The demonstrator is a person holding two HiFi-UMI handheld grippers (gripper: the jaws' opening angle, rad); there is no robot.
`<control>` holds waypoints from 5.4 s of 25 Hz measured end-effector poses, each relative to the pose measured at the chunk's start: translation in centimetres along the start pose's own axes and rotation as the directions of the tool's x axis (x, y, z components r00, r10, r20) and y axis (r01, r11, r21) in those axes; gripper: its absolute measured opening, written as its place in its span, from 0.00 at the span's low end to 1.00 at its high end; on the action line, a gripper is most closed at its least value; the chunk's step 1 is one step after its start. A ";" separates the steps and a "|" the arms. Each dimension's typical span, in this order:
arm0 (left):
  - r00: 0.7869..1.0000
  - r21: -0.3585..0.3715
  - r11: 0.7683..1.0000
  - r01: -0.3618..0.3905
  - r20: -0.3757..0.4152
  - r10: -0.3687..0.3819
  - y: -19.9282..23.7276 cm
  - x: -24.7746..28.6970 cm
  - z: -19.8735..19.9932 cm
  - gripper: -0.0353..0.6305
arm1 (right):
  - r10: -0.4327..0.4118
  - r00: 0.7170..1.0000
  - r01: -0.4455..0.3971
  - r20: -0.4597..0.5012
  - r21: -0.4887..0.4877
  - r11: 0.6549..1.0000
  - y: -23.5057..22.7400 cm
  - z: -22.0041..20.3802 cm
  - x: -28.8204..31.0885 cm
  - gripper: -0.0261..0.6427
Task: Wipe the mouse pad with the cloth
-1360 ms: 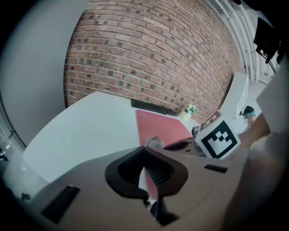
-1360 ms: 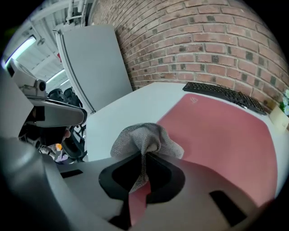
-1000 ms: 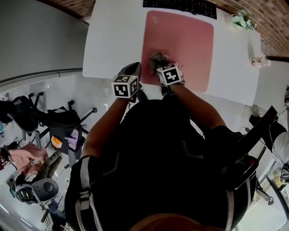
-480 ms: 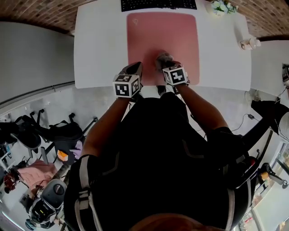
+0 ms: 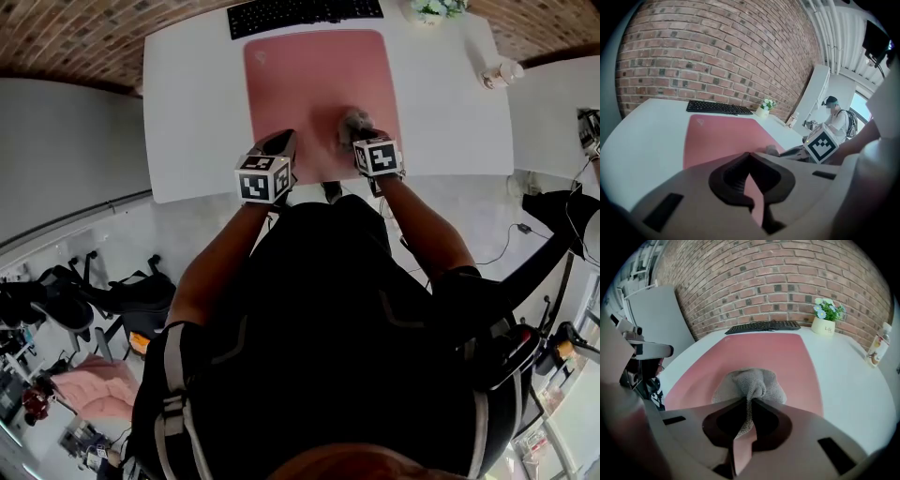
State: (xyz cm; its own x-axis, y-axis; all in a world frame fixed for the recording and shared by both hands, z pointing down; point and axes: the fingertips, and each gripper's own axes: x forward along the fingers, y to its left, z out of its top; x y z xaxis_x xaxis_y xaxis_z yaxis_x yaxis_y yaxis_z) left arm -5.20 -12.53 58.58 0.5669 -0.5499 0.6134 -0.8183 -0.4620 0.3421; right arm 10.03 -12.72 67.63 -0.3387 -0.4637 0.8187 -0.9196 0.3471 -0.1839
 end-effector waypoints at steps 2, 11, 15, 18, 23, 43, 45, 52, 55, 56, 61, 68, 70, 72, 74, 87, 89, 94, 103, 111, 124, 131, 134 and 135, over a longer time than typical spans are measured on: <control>1.000 0.011 1.000 0.014 -0.004 -0.014 -0.4 0.3 0.3 0.05 | -0.021 1.000 0.021 0.000 0.017 1.000 -1.3 -0.3 -0.5 0.09; 0.999 0.041 0.998 0.054 -0.008 -0.054 -1.7 1.5 1.3 0.05 | -0.155 0.988 0.155 -0.012 0.110 0.982 -8.7 -1.9 -3.2 0.09; 0.999 0.039 0.998 0.051 -0.001 -0.051 -1.4 1.2 1.3 0.05 | -0.214 0.977 0.215 -0.022 0.139 0.967 -11.0 -2.5 -4.2 0.09; 0.999 0.032 0.999 0.042 0.009 -0.043 -0.8 0.6 1.4 0.05 | -0.264 0.964 0.263 -0.017 0.134 0.955 -11.8 -2.2 -5.0 0.09; 0.999 0.006 1.000 0.018 0.045 -0.019 0.7 -0.8 1.4 0.05 | -0.235 0.971 0.229 0.043 0.114 0.967 -9.1 0.7 -5.2 0.09; 0.968 -0.157 0.963 -0.219 0.088 0.234 9.4 -9.1 -0.9 0.05 | 0.236 0.971 -0.219 0.036 -0.259 0.941 17.5 11.4 4.1 0.09; 0.966 -0.164 0.959 -0.231 0.082 0.247 9.6 -9.0 -1.0 0.05 | 0.254 0.967 -0.240 0.018 -0.267 0.933 18.5 11.5 5.3 0.09; 0.956 -0.195 0.942 -0.273 0.054 0.288 11.3 -8.2 -0.5 0.05 | 0.268 0.962 -0.270 -0.047 -0.287 0.919 19.6 11.7 9.5 0.09; 0.958 -0.187 0.944 -0.274 0.032 0.284 11.3 -7.6 -0.9 0.05 | 0.257 0.965 -0.262 -0.056 -0.252 0.931 18.6 11.2 10.1 0.09; 0.959 -0.187 0.944 -0.272 0.029 0.282 11.3 -7.5 -0.8 0.05 | 0.253 0.966 -0.260 -0.057 -0.241 0.935 18.2 11.0 10.1 0.09; 0.967 -0.158 0.957 -0.244 0.037 0.252 10.4 -6.1 0.3 0.05 | 0.232 0.972 -0.237 -0.048 -0.192 0.952 15.4 10.5 9.4 0.09; 0.983 -0.112 0.979 -0.173 0.036 0.178 8.2 -3.4 1.5 0.05 | 0.187 0.982 -0.189 -0.023 -0.135 0.973 11.0 9.7 8.2 0.09; 0.987 -0.097 0.983 -0.155 0.033 0.159 7.5 -2.7 1.8 0.05 | 0.175 0.985 -0.175 -0.016 -0.122 0.977 9.9 9.6 7.9 0.09; 0.990 -0.081 0.987 -0.138 0.029 0.141 6.9 -2.0 2.1 0.05 | 0.159 0.987 -0.159 -0.010 -0.108 0.981 8.8 9.4 7.5 0.09; 0.992 -0.068 0.991 -0.119 0.023 0.121 6.2 -1.3 2.3 0.05 | 0.142 0.990 -0.142 -0.004 -0.090 0.986 7.6 9.1 7.1 0.09; 1.000 0.042 0.999 -0.016 0.001 0.016 2.5 1.7 4.4 0.05 | 0.022 0.999 -0.022 0.034 0.028 0.999 -1.4 7.1 4.5 0.09; 1.000 0.050 0.999 -0.006 0.000 0.006 2.2 1.9 4.7 0.05 | 0.005 0.999 -0.006 0.037 0.044 0.999 -2.6 6.9 4.1 0.09; 1.000 0.074 0.997 0.004 0.019 -0.006 1.3 2.0 5.5 0.05 | -0.040 0.998 0.037 0.039 0.070 0.997 -5.4 6.4 3.0 0.09; 1.000 0.089 0.996 0.023 0.016 -0.024 0.7 2.5 6.0 0.05 | -0.097 0.994 0.089 0.048 0.155 0.984 -8.9 5.7 1.9 0.09; 0.999 0.052 0.999 0.002 0.037 -0.004 1.9 2.2 6.4 0.05 | -0.201 0.980 0.196 -0.004 0.245 0.949 -12.5 4.4 0.4 0.09; 0.992 -0.037 0.996 -0.086 0.084 0.089 5.5 0.2 6.6 0.05 | -0.136 0.988 0.125 0.079 0.135 0.983 -8.4 10.5 -0.8 0.09; 0.975 -0.103 0.976 -0.191 0.099 0.201 8.9 -2.6 6.1 0.05 | 0.167 0.978 -0.161 0.123 -0.058 0.985 5.6 17.2 3.5 0.09; 0.964 -0.139 0.962 -0.237 0.092 0.251 10.5 -3.5 5.8 0.05 | 0.230 0.969 -0.218 0.085 -0.130 0.967 10.3 18.5 5.6 0.09; 0.961 -0.146 0.957 -0.249 0.088 0.264 11.0 -3.6 5.7 0.05 | 0.242 0.968 -0.231 0.070 -0.142 0.963 11.5 18.7 6.2 0.09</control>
State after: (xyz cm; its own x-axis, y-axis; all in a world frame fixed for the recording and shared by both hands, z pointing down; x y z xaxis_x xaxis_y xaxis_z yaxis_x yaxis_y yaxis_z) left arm -15.70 -19.64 56.09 0.3373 -0.7115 0.6164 -0.9386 -0.2033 0.2789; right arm -6.35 -26.83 60.39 -0.5644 -0.4222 0.7094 -0.7791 0.5564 -0.2887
